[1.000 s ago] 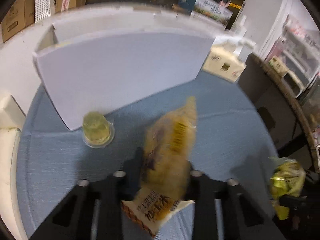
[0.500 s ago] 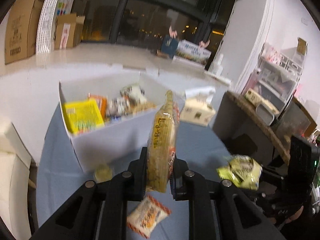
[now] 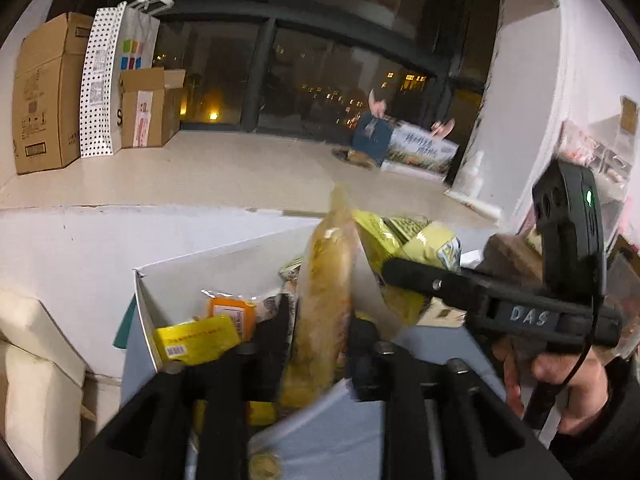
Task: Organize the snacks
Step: 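Carry both bags over the white box and release them inside, then grasp the corn cake pack with the right tool while the left reaches the jelly cup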
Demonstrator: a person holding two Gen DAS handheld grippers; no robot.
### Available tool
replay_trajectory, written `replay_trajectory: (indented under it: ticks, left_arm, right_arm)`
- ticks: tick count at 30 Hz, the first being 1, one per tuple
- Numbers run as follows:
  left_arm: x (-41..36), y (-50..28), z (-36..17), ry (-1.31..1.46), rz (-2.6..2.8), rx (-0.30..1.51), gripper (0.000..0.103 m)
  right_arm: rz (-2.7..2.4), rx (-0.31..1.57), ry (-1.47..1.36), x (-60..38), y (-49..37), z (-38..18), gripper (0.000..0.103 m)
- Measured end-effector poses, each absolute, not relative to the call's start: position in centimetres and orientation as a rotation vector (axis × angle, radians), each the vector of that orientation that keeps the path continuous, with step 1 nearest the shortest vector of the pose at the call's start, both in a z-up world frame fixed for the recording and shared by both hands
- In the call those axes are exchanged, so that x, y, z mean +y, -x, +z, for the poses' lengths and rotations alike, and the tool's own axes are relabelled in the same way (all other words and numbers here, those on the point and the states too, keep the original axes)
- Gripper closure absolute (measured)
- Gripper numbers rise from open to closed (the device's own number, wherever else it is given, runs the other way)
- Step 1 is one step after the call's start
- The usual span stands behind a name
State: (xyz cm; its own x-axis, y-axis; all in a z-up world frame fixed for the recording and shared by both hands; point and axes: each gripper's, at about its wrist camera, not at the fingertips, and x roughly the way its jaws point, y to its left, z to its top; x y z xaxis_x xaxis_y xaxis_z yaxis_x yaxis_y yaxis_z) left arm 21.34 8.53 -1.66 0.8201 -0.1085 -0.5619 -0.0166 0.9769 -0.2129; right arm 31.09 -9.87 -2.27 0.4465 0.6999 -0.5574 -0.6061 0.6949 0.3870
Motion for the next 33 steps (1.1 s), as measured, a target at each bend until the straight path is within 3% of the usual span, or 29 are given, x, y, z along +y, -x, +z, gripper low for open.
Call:
replay_trajectory:
  ticks: [1,2,8,21,33]
  left_arm:
    - [8.8,-21.7,-1.8,0.197,0.0,0.615,0.013]
    - [9.2,-21.5,-1.9,0.196,0.038,0.598,0.0]
    - [10.8,-19.9,-2.9,0.234,0.032,0.587,0.0]
    - [10.2,-12.9,-3.8,0.252,0.024,0.612,0.0]
    - [8.2,-2.2,-9.4,0.252,0.059,0.682,0.0]
  right_arm:
    - [0.808,0.755,-0.131,-9.2,-31.8,-2.3,0.006]
    - [0.797,0.755,-0.131,-8.7,-32.5,-2.4,0.0]
    - [0.776,0.723,-0.268,-10.5,-33.0,-2.4,0.0]
    - [0.804,0.663,-0.127,-12.3,-26.6,-1.9,0.0]
    - [0.888,0.821,0.067,-13.3,-13.7,-11.5,0.0]
